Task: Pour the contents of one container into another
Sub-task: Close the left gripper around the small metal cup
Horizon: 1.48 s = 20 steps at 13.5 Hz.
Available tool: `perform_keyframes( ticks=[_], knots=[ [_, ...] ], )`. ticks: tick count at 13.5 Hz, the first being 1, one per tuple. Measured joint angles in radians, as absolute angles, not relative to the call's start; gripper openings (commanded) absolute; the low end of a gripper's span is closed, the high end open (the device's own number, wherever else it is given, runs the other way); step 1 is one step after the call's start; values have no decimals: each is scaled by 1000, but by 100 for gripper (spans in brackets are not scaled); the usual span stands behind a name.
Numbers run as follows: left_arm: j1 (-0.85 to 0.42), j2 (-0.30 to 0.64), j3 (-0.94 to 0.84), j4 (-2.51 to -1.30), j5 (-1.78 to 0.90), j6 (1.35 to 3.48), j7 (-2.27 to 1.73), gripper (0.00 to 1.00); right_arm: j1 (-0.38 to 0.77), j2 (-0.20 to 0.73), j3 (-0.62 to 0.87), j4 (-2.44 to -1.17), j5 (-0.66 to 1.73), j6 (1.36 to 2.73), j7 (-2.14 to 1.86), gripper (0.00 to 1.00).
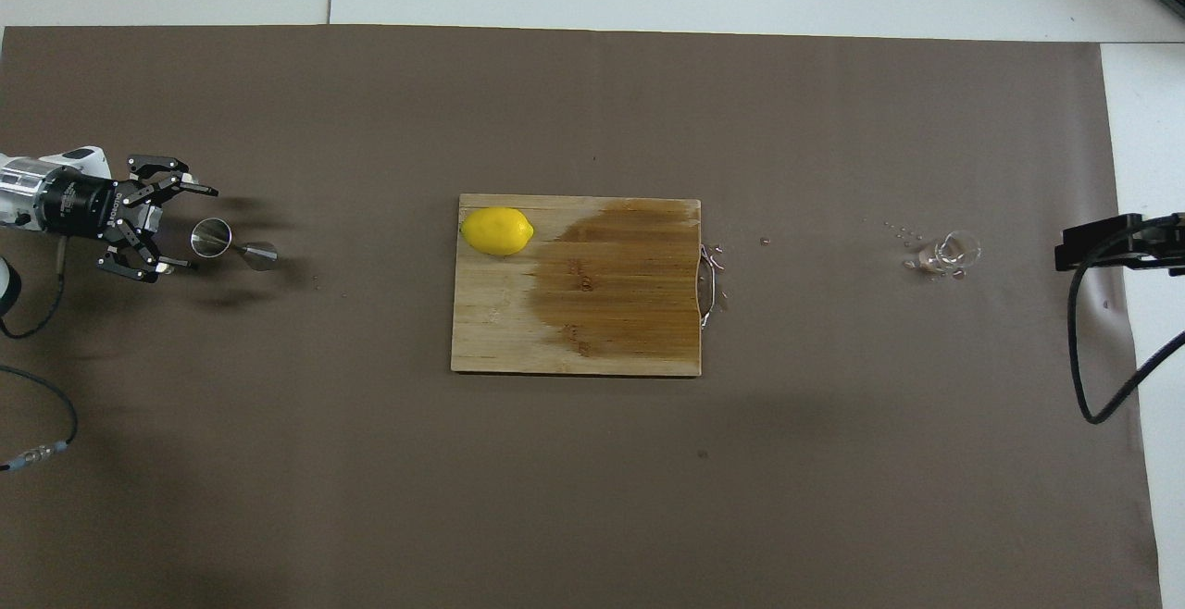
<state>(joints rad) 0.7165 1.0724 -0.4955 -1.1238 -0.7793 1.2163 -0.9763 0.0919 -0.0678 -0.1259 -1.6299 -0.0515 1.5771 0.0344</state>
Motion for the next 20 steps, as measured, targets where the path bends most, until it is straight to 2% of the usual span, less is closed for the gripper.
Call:
perform_keyframes(
  ticks=[20],
  knots=[
    [719, 1097, -527, -1125, -784, 1205, -1019, 100, 92, -68, -126, -1630, -52, 1577, 34, 100]
  ],
)
